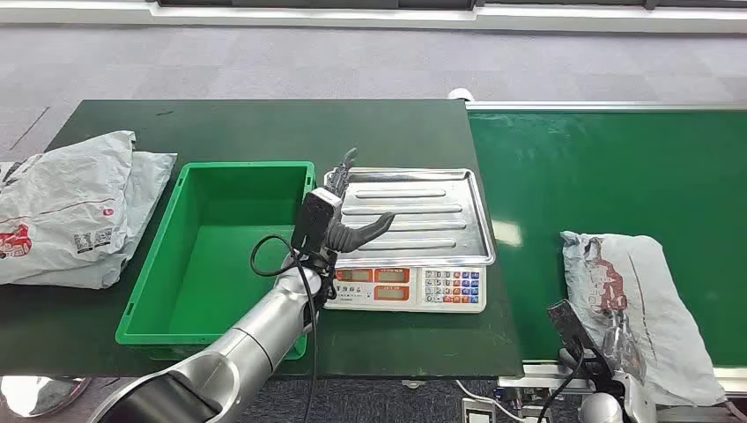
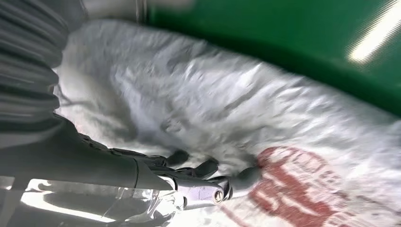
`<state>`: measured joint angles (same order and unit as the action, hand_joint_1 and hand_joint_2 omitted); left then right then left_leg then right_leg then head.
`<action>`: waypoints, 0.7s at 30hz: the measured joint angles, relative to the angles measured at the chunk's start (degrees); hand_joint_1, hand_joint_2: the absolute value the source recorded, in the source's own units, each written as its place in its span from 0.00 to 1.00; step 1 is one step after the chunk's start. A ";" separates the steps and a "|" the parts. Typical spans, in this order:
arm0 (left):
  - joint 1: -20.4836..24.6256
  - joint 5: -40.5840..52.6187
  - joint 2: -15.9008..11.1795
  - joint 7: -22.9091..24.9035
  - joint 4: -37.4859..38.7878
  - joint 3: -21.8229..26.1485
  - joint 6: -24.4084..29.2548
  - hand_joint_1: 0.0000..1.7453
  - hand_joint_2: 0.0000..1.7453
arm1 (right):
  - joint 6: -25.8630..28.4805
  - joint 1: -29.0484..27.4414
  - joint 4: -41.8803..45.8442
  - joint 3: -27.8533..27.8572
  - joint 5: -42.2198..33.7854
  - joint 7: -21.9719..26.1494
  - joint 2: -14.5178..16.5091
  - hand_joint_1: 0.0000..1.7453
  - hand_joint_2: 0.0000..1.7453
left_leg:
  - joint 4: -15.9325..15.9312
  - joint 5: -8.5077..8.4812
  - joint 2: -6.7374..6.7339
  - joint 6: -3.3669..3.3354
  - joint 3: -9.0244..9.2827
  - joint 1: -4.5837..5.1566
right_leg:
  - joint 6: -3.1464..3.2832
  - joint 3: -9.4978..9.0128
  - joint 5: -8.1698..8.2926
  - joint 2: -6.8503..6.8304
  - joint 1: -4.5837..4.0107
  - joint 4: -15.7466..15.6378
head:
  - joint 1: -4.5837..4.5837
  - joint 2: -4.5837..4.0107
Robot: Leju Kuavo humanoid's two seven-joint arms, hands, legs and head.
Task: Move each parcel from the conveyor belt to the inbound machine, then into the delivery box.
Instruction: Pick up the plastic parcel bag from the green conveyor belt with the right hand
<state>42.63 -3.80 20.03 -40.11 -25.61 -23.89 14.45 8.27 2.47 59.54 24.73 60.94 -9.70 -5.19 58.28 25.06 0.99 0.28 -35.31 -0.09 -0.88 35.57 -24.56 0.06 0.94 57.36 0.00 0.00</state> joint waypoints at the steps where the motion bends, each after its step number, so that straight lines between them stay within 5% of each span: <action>1: -0.10 0.08 -0.03 -0.01 -0.08 0.31 0.04 0.00 1.00 | 0.03 -0.06 -0.07 0.05 -0.10 0.12 -0.16 1.00 1.00 | 0.00 0.00 0.00 0.00 0.00 0.01 | 0.00 0.00 0.00 0.00 0.01 0.00 | 0.00 0.00; 14: -1.78 2.86 -0.25 -0.11 -1.50 4.90 0.27 0.00 1.00 | 2.28 0.68 -3.35 0.23 -7.19 5.03 -2.52 1.00 1.00 | 0.00 0.02 -0.01 -0.02 0.01 0.04 | -0.03 0.00 -0.02 0.00 0.02 0.01 | 0.00 0.00; 21: -2.03 4.81 -0.25 -0.11 -1.75 5.68 1.45 0.00 1.00 | 9.76 0.30 -2.32 0.03 -16.65 14.33 -2.67 1.00 1.00 | 0.00 0.04 0.01 -0.04 -0.03 0.05 | -0.04 0.00 -0.03 -0.02 0.04 0.02 | 0.00 0.00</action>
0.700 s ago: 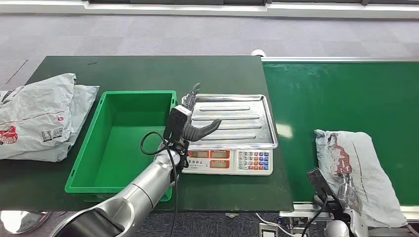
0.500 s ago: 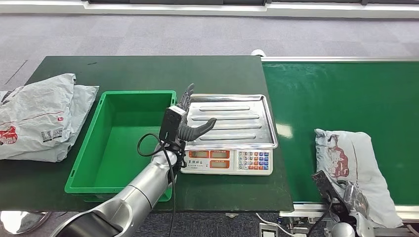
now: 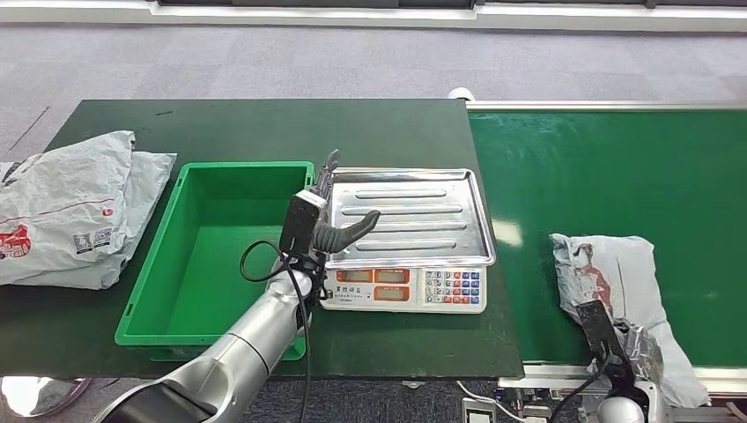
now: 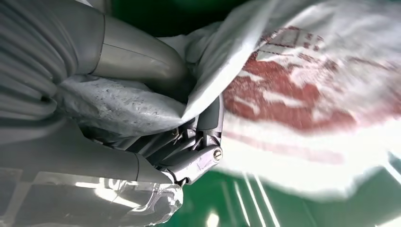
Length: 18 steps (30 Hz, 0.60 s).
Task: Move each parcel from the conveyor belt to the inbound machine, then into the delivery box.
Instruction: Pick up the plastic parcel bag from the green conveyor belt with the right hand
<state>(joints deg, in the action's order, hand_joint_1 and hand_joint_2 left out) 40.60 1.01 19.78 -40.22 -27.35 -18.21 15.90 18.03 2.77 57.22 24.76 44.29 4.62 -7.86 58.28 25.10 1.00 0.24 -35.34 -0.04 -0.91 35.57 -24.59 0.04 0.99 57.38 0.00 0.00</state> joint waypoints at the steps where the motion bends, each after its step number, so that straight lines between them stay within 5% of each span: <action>1: -0.14 0.47 0.00 0.00 -0.16 0.00 0.54 0.00 1.00 | 1.94 -0.25 1.19 -0.25 -1.32 1.40 0.01 1.00 1.00 | 0.00 0.00 0.00 0.00 -0.01 0.00 | 0.00 0.00 0.00 0.00 0.00 0.00 | 0.00 0.00; 9: -0.67 3.05 0.66 -0.01 -0.89 0.00 3.79 0.00 1.00 | 19.17 1.03 11.27 -4.02 -9.07 12.44 0.37 1.00 1.00 | 0.00 0.00 0.00 0.00 0.00 0.01 | 0.00 0.01 0.00 -0.02 0.00 0.01 | 0.00 0.00; 18: -0.61 -0.93 1.19 -0.02 -0.86 -0.15 3.16 0.00 1.00 | 21.76 3.57 19.53 -4.74 -11.16 24.53 2.41 1.00 1.00 | 0.00 -0.01 -0.01 0.01 0.01 0.00 | 0.00 0.02 0.00 0.00 0.00 0.02 | 0.00 0.00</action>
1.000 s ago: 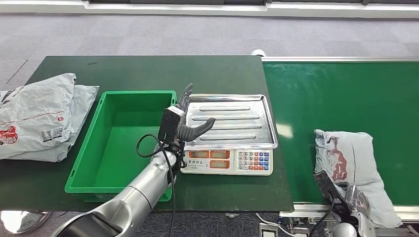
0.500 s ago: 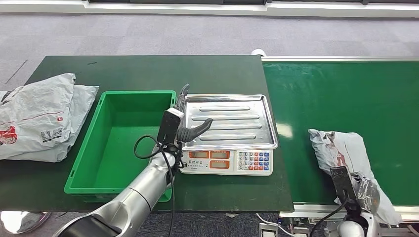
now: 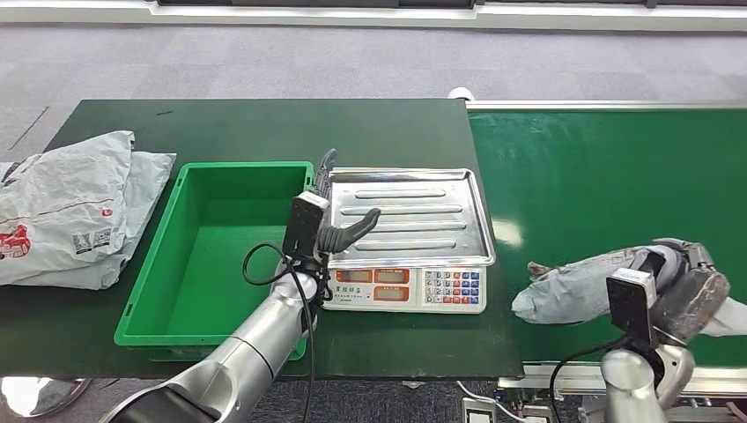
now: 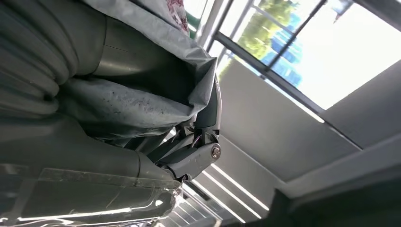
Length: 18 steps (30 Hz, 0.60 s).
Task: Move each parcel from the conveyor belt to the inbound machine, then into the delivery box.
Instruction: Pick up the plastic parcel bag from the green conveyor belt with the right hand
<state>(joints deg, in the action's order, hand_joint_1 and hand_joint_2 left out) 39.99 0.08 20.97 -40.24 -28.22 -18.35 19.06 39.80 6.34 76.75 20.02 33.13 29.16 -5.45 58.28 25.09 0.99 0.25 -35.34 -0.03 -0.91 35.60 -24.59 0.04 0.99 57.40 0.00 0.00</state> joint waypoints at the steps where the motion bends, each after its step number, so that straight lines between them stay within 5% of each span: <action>1: 0.02 -0.58 0.03 0.00 0.01 -0.12 -0.07 0.00 1.00 | 0.01 0.31 0.63 0.00 0.13 0.94 0.36 1.00 1.00 | 0.00 0.00 0.00 0.00 0.00 0.00 | 0.00 0.00 0.00 0.00 0.00 0.00 | 0.00 0.00; 6: 0.18 -2.94 0.13 -0.01 0.08 -1.12 -0.23 0.00 1.00 | 0.01 2.10 2.87 0.00 2.11 3.06 1.94 1.00 1.00 | 0.00 0.00 0.00 0.00 -0.01 0.00 | 0.00 0.00 0.00 0.00 0.01 0.00 | 0.00 0.00; 18: 0.45 -1.04 0.30 -0.04 -0.60 -1.82 0.55 0.00 1.00 | 0.01 12.31 1.98 -0.26 6.98 -0.12 2.74 1.00 1.00 | 0.01 -0.03 0.02 0.01 0.00 0.02 | 0.00 -0.01 0.02 -0.01 0.02 0.02 | 0.00 0.00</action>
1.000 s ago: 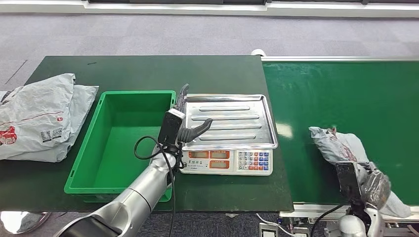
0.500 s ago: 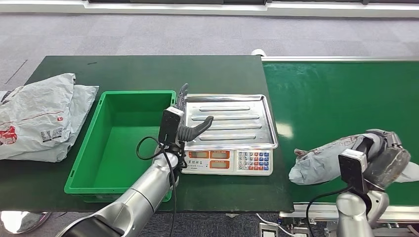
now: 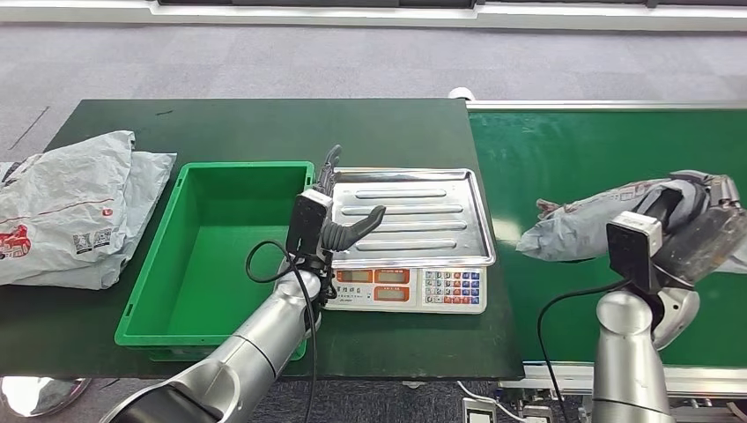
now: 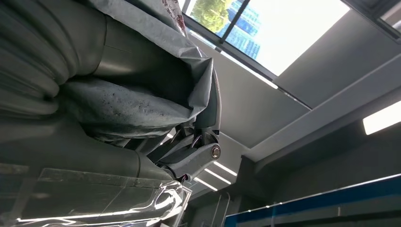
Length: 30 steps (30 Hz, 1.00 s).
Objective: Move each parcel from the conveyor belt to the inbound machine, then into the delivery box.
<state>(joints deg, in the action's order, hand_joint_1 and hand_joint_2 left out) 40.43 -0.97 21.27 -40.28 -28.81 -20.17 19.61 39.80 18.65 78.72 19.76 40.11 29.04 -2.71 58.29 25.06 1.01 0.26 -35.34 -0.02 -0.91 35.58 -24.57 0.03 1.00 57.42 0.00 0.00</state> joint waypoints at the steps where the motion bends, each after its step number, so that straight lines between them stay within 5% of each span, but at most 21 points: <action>1: 0.01 0.07 0.00 0.00 -0.05 0.00 0.00 0.00 1.00 | -0.01 0.59 -0.25 -0.21 0.20 -0.10 0.00 1.00 1.00 | 0.00 0.00 0.00 0.00 -0.01 0.00 | 0.00 0.00 0.00 0.01 0.00 0.01 | 0.01 0.00; 12: 1.75 -3.05 0.11 0.02 0.26 -0.70 -0.02 0.00 1.00 | -0.02 15.19 -11.88 -8.16 5.26 -5.55 -1.80 1.00 1.00 | 0.01 -0.09 -0.04 0.03 -0.01 0.01 | 0.02 0.05 0.06 0.08 0.01 0.06 | 0.01 0.00; 17: 2.82 -5.91 0.24 0.02 0.66 -2.45 -0.08 0.00 1.00 | -0.40 22.69 -22.13 -15.80 8.52 -11.75 -2.01 1.00 1.00 | 0.01 -0.10 -0.12 0.05 -0.02 0.01 | 0.04 0.08 0.09 0.16 0.01 0.08 | 0.00 0.00; 25: 4.25 -11.62 0.28 0.02 1.96 -6.84 -0.52 0.00 1.00 | -0.97 32.62 -39.18 -28.56 12.76 -17.53 1.17 1.00 1.00 | 0.01 -0.16 -0.04 0.13 -0.02 -0.02 | 0.06 0.12 0.09 0.11 -0.01 0.11 | 0.00 0.00; 30: 4.57 -13.45 0.28 0.02 2.59 -8.05 -0.54 0.00 1.00 | -8.94 35.94 -44.49 -32.61 11.45 -17.69 4.40 1.00 1.00 | 0.00 -0.15 -0.08 0.13 -0.05 -0.03 | 0.07 0.13 0.08 0.17 -0.01 0.11 | 0.01 0.00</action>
<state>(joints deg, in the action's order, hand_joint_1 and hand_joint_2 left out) 45.00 -14.42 21.55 -40.26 -26.22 -28.22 19.07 30.86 54.59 34.23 -12.85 51.55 11.34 1.69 58.28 24.91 0.92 0.39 -35.39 -0.04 -0.85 35.71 -24.49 0.20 0.99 57.53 0.01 0.00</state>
